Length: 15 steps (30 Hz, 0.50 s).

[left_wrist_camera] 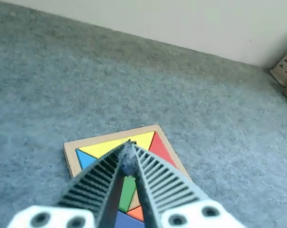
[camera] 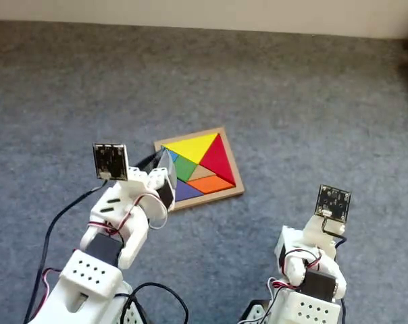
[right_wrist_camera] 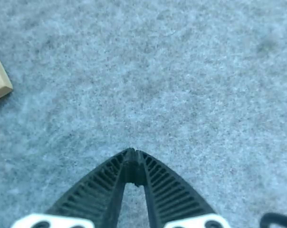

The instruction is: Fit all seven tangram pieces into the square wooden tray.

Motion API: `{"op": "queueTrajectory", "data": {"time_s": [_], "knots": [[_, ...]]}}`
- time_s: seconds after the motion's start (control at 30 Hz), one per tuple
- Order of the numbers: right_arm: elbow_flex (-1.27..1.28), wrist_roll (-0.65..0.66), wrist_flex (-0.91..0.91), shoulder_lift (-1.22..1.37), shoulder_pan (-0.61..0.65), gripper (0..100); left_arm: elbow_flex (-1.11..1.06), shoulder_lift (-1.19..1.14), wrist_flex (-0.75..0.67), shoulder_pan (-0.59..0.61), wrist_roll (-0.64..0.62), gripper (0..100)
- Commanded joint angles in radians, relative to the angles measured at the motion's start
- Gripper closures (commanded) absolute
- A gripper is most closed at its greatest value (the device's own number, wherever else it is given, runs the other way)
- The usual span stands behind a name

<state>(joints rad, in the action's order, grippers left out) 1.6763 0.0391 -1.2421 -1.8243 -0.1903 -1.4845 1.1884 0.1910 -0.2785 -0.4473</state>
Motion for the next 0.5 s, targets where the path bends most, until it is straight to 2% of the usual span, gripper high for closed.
{"op": "queueTrajectory", "data": {"time_s": [0.0,0.17,0.37,0.47], "knots": [[0.139,0.009,-0.008,-0.019,0.001,99.3,-0.002,0.035,-0.020,0.013,0.098,99],[0.139,0.009,-0.008,-0.019,0.044,99.3,-0.013,0.035,-0.020,0.051,0.204,99],[0.137,0.009,-0.008,-0.018,0.348,99.3,-0.007,0.035,-0.020,0.154,0.210,99],[0.137,0.009,-0.008,-0.019,0.410,99.3,-0.012,0.035,-0.020,0.165,0.213,99]]}}
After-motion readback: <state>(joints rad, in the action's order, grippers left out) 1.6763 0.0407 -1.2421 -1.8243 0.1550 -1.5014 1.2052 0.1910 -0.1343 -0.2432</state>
